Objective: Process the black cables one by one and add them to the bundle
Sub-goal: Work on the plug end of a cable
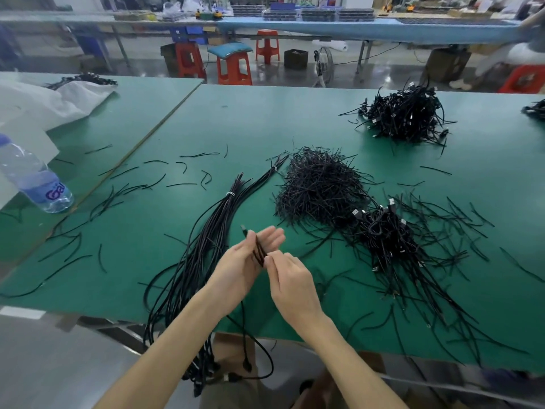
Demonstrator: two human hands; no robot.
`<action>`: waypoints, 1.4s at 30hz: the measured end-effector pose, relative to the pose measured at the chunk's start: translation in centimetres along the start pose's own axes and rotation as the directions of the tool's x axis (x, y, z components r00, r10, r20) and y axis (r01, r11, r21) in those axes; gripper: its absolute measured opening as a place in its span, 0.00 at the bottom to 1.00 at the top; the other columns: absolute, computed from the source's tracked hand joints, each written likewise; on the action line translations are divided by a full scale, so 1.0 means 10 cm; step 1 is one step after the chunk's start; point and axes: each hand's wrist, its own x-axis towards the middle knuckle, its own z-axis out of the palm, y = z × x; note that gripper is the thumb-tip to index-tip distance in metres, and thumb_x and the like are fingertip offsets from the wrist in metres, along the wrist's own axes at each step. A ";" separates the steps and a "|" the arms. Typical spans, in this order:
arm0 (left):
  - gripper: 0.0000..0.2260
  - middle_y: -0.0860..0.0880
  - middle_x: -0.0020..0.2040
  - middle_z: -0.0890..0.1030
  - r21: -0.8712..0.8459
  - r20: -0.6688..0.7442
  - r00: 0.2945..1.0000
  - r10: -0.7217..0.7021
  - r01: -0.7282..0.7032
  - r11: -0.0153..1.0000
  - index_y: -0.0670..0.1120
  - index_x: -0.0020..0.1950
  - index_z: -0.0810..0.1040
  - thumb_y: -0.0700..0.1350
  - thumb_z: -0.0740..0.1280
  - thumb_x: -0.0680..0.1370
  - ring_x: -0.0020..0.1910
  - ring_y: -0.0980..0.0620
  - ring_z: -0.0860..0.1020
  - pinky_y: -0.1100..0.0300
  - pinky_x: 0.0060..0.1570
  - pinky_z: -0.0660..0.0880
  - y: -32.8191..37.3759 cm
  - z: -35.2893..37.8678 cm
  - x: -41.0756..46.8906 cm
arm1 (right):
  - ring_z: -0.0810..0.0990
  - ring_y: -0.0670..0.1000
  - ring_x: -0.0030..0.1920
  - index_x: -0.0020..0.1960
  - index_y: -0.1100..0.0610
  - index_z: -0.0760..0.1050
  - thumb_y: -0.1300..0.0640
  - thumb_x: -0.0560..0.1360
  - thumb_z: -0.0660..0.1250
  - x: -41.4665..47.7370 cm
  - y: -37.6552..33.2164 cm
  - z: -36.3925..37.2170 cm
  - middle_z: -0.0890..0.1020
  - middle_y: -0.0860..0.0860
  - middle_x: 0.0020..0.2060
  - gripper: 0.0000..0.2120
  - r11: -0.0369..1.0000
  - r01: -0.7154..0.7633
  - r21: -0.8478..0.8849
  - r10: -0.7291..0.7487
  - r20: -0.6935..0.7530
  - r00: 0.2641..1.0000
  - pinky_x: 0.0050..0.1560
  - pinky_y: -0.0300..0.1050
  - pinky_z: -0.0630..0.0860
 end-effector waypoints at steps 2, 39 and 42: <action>0.21 0.44 0.64 0.82 -0.198 -0.053 0.998 0.017 -0.028 0.980 0.38 0.71 0.73 0.49 0.59 0.84 0.62 0.49 0.82 0.59 0.56 0.80 0.11 -0.01 0.02 | 0.74 0.53 0.38 0.47 0.60 0.77 0.53 0.85 0.56 0.01 0.00 0.00 0.78 0.52 0.37 0.16 1.000 -0.012 -0.027 0.013 0.032 0.999 0.42 0.52 0.75; 0.14 0.40 0.65 0.82 -0.132 0.042 0.999 0.017 -0.011 0.991 0.36 0.54 0.81 0.45 0.62 0.81 0.62 0.45 0.82 0.56 0.57 0.80 0.05 0.12 -0.22 | 0.75 0.43 0.51 0.56 0.51 0.75 0.54 0.77 0.74 0.18 -0.17 -0.33 0.77 0.46 0.50 0.11 0.934 -0.252 0.253 0.188 0.252 0.949 0.57 0.38 0.73; 0.11 0.40 0.59 0.83 -0.033 0.117 0.993 0.027 -0.023 0.999 0.37 0.52 0.81 0.42 0.63 0.81 0.60 0.46 0.82 0.57 0.59 0.79 0.13 0.15 -0.22 | 0.74 0.46 0.54 0.63 0.55 0.74 0.50 0.81 0.68 0.20 -0.14 -0.46 0.74 0.46 0.51 0.14 0.988 -0.143 0.054 0.127 0.225 0.966 0.58 0.42 0.74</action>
